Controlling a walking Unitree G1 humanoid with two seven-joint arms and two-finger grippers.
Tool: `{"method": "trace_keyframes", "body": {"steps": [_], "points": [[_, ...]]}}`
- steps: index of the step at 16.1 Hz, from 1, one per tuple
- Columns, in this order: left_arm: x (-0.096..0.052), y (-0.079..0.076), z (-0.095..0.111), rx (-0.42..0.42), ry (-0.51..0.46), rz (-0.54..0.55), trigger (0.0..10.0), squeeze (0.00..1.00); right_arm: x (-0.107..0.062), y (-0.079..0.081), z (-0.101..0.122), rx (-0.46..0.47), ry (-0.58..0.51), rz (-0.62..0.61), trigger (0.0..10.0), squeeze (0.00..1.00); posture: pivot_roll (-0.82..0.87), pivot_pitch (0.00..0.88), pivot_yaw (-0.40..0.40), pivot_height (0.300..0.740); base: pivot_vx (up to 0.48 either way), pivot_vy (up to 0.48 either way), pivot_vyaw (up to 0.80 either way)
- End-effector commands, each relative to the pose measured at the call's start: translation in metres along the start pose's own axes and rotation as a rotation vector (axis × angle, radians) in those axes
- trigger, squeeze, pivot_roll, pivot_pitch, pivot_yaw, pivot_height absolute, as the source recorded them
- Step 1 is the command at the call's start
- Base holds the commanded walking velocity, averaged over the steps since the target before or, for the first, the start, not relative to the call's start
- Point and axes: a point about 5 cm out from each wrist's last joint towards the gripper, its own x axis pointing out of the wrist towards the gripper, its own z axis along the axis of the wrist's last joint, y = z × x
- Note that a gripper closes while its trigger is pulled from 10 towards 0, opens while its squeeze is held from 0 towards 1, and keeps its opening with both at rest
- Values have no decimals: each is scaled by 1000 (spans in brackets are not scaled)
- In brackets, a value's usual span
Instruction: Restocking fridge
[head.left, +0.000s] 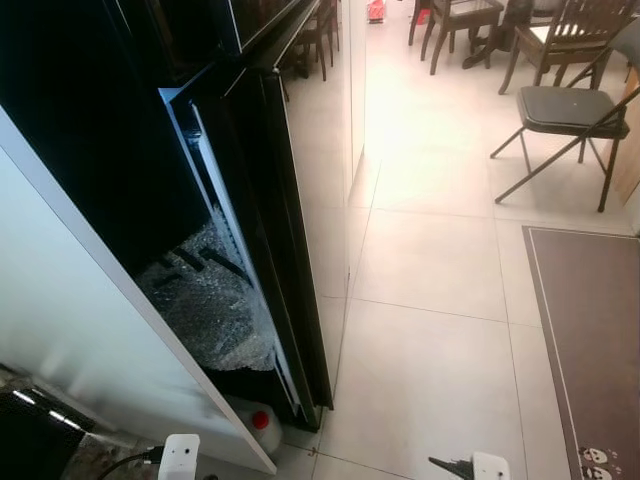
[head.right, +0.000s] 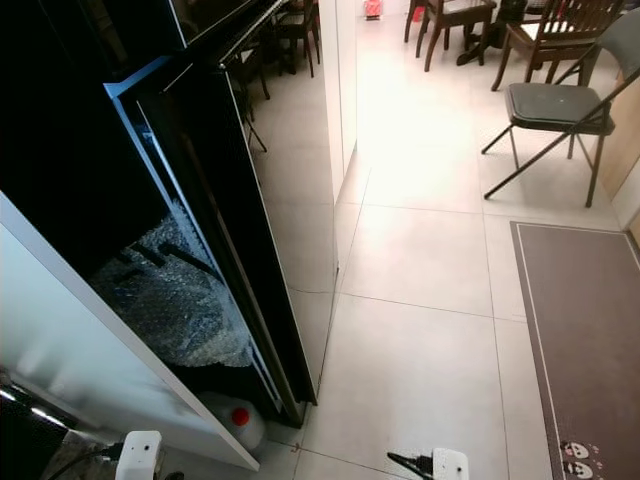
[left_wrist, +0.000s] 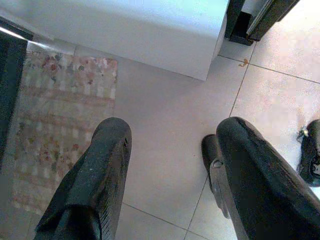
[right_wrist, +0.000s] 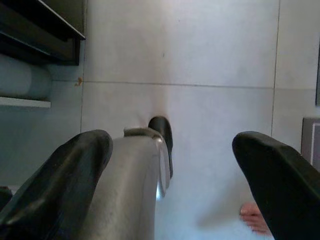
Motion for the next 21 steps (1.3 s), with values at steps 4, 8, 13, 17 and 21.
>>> {"method": "trace_keyframes", "body": {"steps": [4, 8, 13, 17, 21], "points": [[-2, 4, -8, 4, 38, 9, 10000, 0, 3, 7, 19, 4, -64, 4, 10000, 0, -80, 0, 96, 740, 0, -139, 530], [-2, 4, -12, 5, 50, 4, 10000, 0, 2, 4, 21, 2, -94, -16, 10000, 0, -88, 0, 98, 740, 0, 0, 0], [-2, 1, -11, 27, 52, -4, 10000, 0, 2, 0, 17, -16, -84, -20, 10000, 0, -85, 0, 98, 740, 239, -169, 409], [-2, 2, -12, 21, 56, -3, 10000, 0, 2, 0, 17, -14, -83, -21, 10000, 0, -83, 0, 96, 740, 0, 0, 656], [-2, 0, -13, 9, 57, -4, 10000, 0, 1, -2, 16, -11, -76, -29, 10000, 0, -83, 0, 92, 740, 0, 0, 0]]}}
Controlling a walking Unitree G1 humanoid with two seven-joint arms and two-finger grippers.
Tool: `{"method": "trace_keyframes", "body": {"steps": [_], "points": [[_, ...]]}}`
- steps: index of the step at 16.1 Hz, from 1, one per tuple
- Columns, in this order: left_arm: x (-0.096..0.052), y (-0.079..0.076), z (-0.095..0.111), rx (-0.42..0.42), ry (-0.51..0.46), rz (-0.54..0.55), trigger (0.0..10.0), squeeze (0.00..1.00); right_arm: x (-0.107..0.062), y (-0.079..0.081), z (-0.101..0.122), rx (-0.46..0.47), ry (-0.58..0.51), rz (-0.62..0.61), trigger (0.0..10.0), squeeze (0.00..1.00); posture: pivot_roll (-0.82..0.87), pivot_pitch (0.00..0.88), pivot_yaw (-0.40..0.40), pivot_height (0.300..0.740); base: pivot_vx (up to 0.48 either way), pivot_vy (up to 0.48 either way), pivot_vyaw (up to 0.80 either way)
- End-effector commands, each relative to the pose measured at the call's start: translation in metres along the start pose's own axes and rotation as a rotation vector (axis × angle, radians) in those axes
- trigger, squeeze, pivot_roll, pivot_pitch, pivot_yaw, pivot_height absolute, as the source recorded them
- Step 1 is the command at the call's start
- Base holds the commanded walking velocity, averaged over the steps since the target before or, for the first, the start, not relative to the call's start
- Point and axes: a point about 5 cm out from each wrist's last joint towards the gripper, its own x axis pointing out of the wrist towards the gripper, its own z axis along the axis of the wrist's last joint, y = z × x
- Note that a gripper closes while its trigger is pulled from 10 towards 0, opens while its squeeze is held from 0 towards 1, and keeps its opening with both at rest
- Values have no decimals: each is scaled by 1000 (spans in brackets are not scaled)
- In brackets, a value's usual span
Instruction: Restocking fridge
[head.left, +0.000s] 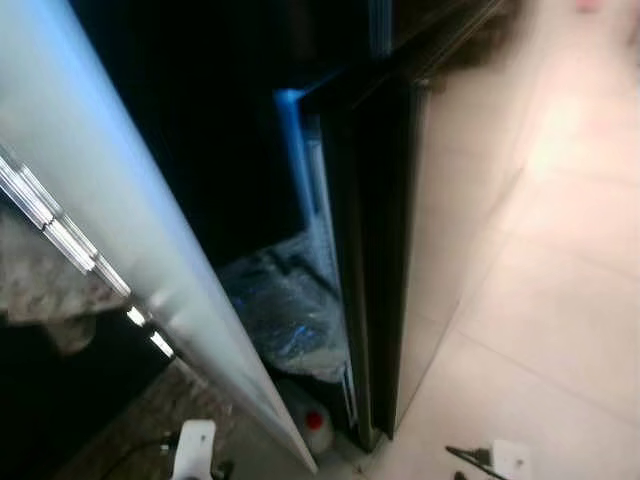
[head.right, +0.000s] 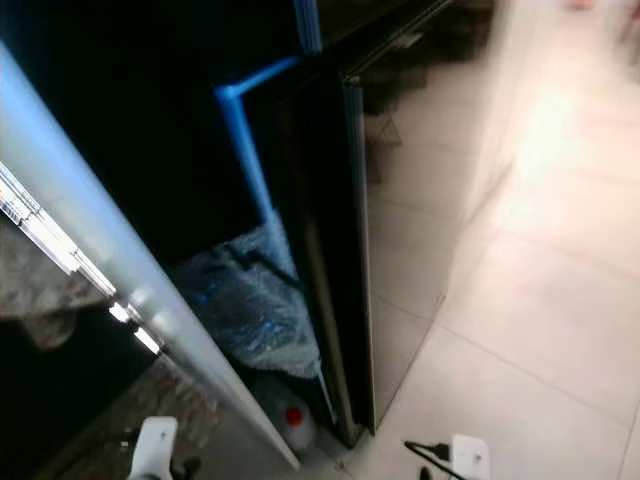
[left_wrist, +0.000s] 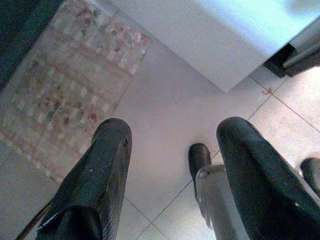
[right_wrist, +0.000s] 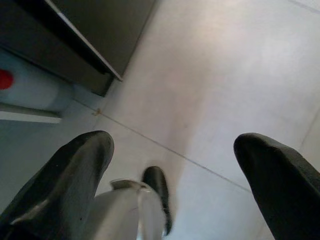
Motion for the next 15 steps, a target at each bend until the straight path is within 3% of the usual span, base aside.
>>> {"method": "trace_keyframes", "body": {"steps": [1, 6, 15], "points": [[-5, 13, -22, 1, 74, 34, 10000, 0, 1, 15, 0, 4, 2, 39, 10000, 0, -83, 0, 91, 740, 0, 0, 0], [-5, 12, -22, -3, 72, 35, 10000, 0, 2, 15, 11, -54, -50, 38, 10000, 0, -80, 0, 89, 740, 0, 0, 0], [-5, 12, -22, -3, 72, 35, 10000, 0, 2, 15, 11, -54, -50, 38, 10000, 0, -80, 0, 89, 740, 0, 0, 0]]}}
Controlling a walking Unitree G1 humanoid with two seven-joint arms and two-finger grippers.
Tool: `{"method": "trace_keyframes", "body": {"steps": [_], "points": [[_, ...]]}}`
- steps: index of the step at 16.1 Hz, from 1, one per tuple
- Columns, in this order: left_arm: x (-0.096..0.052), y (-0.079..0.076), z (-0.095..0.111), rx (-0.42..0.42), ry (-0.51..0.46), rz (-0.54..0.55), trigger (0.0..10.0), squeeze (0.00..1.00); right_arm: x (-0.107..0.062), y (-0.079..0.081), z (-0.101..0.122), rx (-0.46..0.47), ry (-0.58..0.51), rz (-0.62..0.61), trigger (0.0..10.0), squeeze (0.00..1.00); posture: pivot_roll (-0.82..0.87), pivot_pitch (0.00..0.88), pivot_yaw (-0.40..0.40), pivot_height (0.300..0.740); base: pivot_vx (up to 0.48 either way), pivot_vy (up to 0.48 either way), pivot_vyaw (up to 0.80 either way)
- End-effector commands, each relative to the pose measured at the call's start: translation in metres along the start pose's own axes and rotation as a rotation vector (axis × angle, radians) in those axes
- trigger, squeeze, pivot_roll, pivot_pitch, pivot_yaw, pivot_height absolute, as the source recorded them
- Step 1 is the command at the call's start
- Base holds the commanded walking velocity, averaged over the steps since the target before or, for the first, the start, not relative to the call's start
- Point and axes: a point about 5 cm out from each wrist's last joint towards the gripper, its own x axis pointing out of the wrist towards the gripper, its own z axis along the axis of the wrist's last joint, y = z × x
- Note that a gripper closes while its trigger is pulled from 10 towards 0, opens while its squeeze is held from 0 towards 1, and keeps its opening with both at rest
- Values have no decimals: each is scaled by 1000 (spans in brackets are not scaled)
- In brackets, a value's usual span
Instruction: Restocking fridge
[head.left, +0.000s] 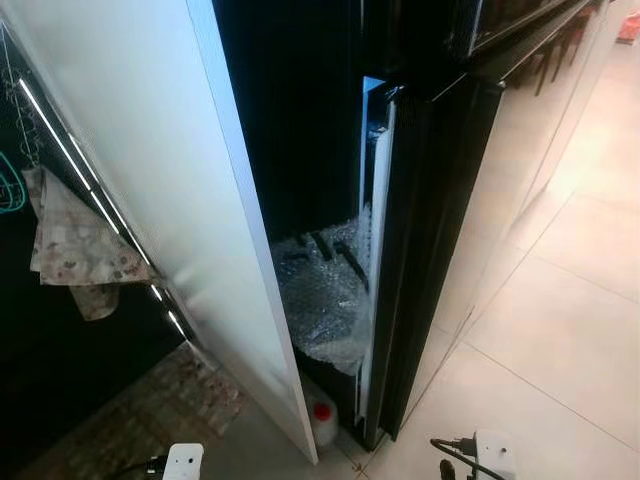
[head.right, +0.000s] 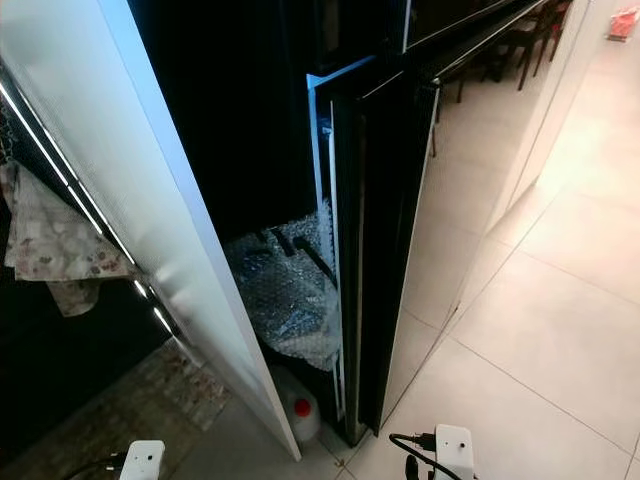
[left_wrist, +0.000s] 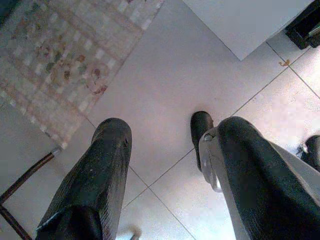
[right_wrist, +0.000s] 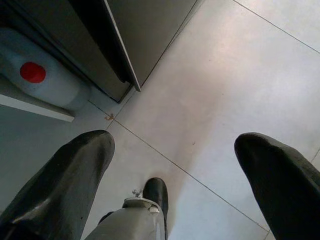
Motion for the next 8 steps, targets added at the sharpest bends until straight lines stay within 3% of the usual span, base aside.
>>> {"method": "trace_keyframes", "body": {"steps": [1, 7, 8], "points": [[0, 4, 0, 1, 6, 14, 10000, 0, 0, 3, 1, -6, -7, 8, 10000, 0, -80, 0, 89, 740, 0, 0, 0], [0, 4, 0, 1, 6, 14, 10000, 0, 0, 3, 1, -6, -7, 8, 10000, 0, -80, 0, 89, 740, 0, 0, 0], [0, 3, 0, 9, 2, 12, 10000, 0, 2, 1, 18, -29, -89, -20, 10000, 0, -99, 0, 90, 740, 0, 0, 0]]}}
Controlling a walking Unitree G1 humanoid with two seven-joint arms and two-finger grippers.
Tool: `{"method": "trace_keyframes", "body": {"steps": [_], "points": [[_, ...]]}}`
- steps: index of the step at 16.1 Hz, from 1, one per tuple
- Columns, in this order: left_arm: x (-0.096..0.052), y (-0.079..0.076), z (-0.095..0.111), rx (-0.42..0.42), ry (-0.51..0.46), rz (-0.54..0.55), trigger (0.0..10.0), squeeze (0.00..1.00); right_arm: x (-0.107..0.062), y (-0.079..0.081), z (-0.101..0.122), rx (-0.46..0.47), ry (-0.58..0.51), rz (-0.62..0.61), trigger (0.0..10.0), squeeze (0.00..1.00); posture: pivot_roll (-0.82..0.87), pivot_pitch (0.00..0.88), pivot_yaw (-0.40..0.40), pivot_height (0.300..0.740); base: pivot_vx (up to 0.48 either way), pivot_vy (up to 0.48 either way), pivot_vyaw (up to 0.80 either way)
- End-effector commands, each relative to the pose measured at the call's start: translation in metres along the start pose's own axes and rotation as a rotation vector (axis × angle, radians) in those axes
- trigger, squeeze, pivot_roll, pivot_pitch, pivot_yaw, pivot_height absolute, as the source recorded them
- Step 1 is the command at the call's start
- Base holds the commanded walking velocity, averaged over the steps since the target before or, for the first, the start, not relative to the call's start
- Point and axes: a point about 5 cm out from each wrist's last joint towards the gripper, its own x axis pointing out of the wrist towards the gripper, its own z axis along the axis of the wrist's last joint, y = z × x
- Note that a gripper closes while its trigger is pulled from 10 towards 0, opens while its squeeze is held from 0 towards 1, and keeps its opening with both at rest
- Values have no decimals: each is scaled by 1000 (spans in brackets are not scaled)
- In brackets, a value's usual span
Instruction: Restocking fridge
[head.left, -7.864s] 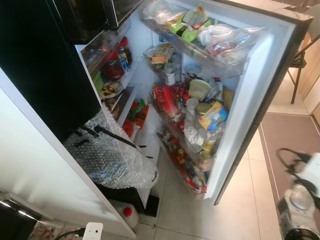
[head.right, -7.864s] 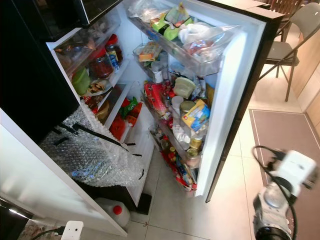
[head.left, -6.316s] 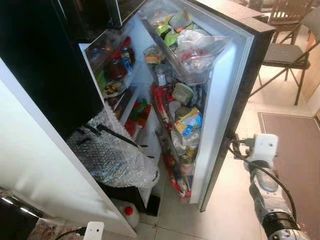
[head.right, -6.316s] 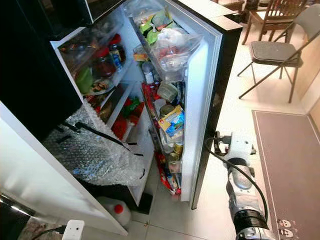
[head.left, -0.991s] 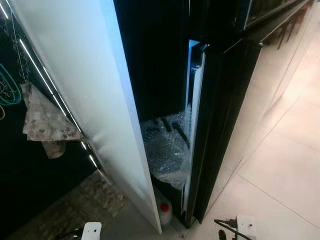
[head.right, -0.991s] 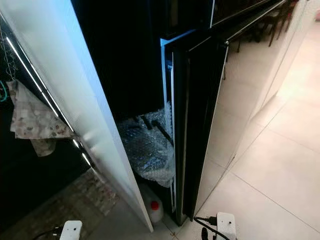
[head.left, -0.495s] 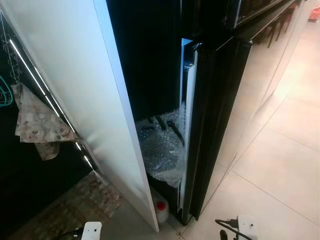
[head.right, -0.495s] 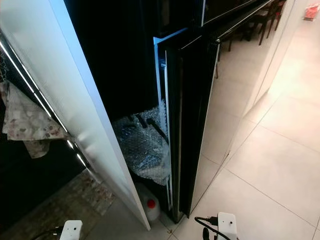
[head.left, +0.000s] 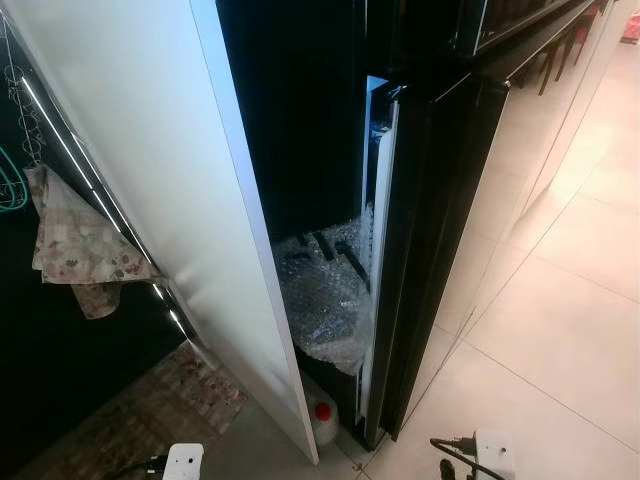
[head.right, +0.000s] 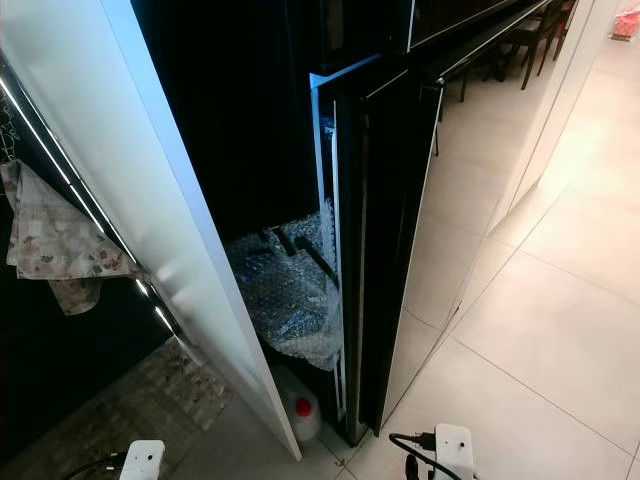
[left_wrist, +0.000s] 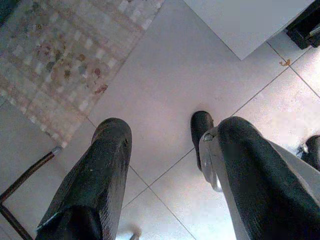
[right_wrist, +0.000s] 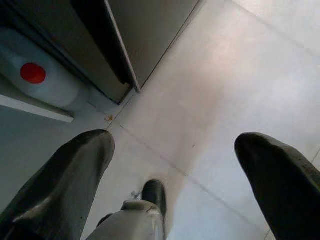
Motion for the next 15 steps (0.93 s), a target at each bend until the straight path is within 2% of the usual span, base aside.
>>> {"method": "trace_keyframes", "body": {"steps": [1, 3, 4, 6, 8, 9, 11, 12, 13, 14, 15], "points": [[0, 3, 1, 17, -2, 12, 10000, 0, 2, -2, 15, 23, -62, -46, 10000, 0, -97, 0, 91, 740, 0, 0, 0], [0, 4, 1, 18, -3, 14, 10000, 0, 2, 1, 7, 55, -2, -37, 10000, 0, -100, 0, 94, 740, 0, 0, 0], [0, 4, 1, 19, -3, 13, 10000, 0, 2, 4, 7, 41, 5, -23, 10000, 0, -97, 0, 94, 740, 0, 0, 0], [0, 3, 2, 22, -6, 11, 10000, 0, 4, 11, 10, 23, 4, 3, 10000, 0, -93, 0, 91, 740, 0, 0, 0], [0, 3, 2, 24, -7, 11, 10000, 0, 4, 10, 13, 20, -15, -23, 10000, 0, -85, 0, 89, 740, 0, 0, 0], [0, 3, 2, 27, -7, 13, 10000, 0, 4, 8, 27, -2, -126, -54, 10000, 0, -85, 0, 89, 740, 0, 0, 0], [0, 4, 1, 29, -7, 16, 10000, 0, 1, 5, 41, -1, -249, -76, 10000, 0, -88, 0, 89, 740, 0, 0, 0], [0, 4, 1, 31, -6, 18, 10000, 0, -5, -3, 54, -18, -392, -110, 10000, 0, -93, 0, 89, 740, 0, 0, 0], [0, 4, 1, 32, -6, 18, 10000, 0, -8, -6, 58, -19, -436, -120, 10000, 0, -94, 0, 89, 740, 0, 0, 0], [0, 4, 1, 32, -6, 17, 10000, 0, -10, -7, 61, -8, -466, -116, 10000, 0, -97, 0, 90, 740, 0, 0, 0], [0, 3, 1, 35, -7, 13, 10000, 0, -15, -3, 66, 9, -543, -34, 10000, 0, -100, 0, 90, 740, 0, 0, 0]]}}
